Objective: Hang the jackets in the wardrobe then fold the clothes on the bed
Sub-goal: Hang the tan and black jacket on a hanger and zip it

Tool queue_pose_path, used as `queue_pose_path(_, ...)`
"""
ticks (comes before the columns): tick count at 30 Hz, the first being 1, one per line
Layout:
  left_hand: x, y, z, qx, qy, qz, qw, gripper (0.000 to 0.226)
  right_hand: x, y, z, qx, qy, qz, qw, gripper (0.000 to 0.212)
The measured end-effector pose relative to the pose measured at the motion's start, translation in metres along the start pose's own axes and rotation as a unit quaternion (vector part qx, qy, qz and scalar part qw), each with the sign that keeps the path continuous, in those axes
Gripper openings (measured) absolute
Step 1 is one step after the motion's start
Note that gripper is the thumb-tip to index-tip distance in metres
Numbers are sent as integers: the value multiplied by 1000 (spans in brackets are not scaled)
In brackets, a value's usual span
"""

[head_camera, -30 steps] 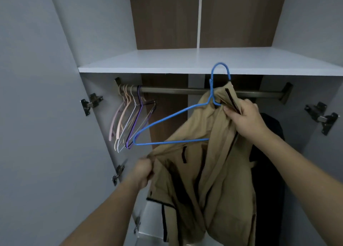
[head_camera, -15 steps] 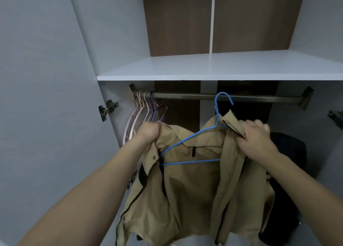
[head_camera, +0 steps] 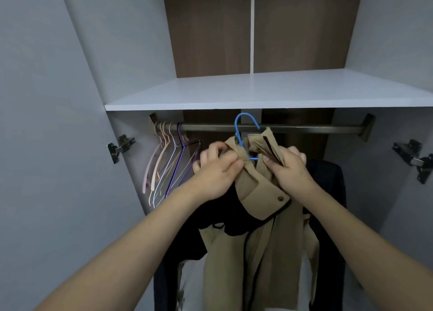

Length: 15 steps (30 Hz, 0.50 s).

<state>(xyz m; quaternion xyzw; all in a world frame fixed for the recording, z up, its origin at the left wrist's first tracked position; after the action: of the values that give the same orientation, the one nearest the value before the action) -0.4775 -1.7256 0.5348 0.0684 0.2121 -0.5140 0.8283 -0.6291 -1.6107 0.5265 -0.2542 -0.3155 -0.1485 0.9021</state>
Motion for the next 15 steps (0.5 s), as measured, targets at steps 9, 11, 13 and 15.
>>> queue_pose_path(9, 45, 7, -31, 50, -134, -9, 990, 61, -3, -16, -37, 62, 53, -9, 997, 17)
queue_pose_path(11, 56, 4, -28, 29, -92, 13, 995, 64, -4, -28, -44, 57, 107, -19, 992, 19)
queue_pose_path(13, 65, -5, -20, 6, -35, 33, 999, 64, -5, -43, -53, 64, 150, -33, 986, 24)
queue_pose_path(15, 74, -17, -10, -9, 6, 50, 999, 62, -6, -59, -68, 111, 133, -56, 983, 31)
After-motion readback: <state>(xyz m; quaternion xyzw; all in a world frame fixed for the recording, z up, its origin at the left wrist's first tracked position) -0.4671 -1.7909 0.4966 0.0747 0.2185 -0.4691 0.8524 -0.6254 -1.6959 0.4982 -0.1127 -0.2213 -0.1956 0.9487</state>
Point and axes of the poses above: each hand's wrist, its own y-axis away from the middle knuckle, its own z-axis out of the back of the hand, x = y × z, the point moved 5 cm from there along -y, towards the middle knuckle, and after that the axes turned 15 degrees about x, right-handed, at the moved point
